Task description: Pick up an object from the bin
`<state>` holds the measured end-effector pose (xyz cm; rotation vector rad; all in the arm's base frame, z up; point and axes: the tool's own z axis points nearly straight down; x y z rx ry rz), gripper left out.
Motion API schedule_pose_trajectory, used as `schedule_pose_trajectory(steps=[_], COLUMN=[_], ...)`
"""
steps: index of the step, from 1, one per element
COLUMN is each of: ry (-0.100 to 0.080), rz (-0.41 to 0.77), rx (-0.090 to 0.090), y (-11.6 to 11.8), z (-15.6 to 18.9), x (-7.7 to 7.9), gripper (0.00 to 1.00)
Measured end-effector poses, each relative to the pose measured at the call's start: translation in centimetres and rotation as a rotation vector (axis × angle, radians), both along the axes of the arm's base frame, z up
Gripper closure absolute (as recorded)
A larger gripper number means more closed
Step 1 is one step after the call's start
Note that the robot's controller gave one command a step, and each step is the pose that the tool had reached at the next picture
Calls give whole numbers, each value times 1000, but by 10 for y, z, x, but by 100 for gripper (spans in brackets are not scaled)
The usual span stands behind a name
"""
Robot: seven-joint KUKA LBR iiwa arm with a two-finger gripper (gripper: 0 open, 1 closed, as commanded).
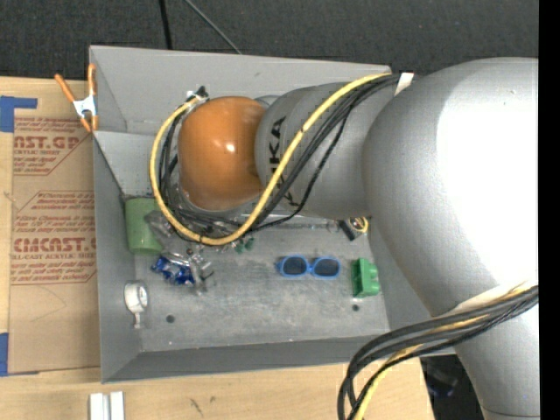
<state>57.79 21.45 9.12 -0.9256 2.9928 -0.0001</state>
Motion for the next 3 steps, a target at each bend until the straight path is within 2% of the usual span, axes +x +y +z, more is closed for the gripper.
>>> schedule_pose_trajectory(steps=[1, 2, 3], ry=[10, 5, 7], rz=[207, 309, 306], rx=[-5, 0, 0], y=[-65, -5, -7], z=[-22, -21, -21], x=[-37, -28, -28], gripper=[0, 0, 100])
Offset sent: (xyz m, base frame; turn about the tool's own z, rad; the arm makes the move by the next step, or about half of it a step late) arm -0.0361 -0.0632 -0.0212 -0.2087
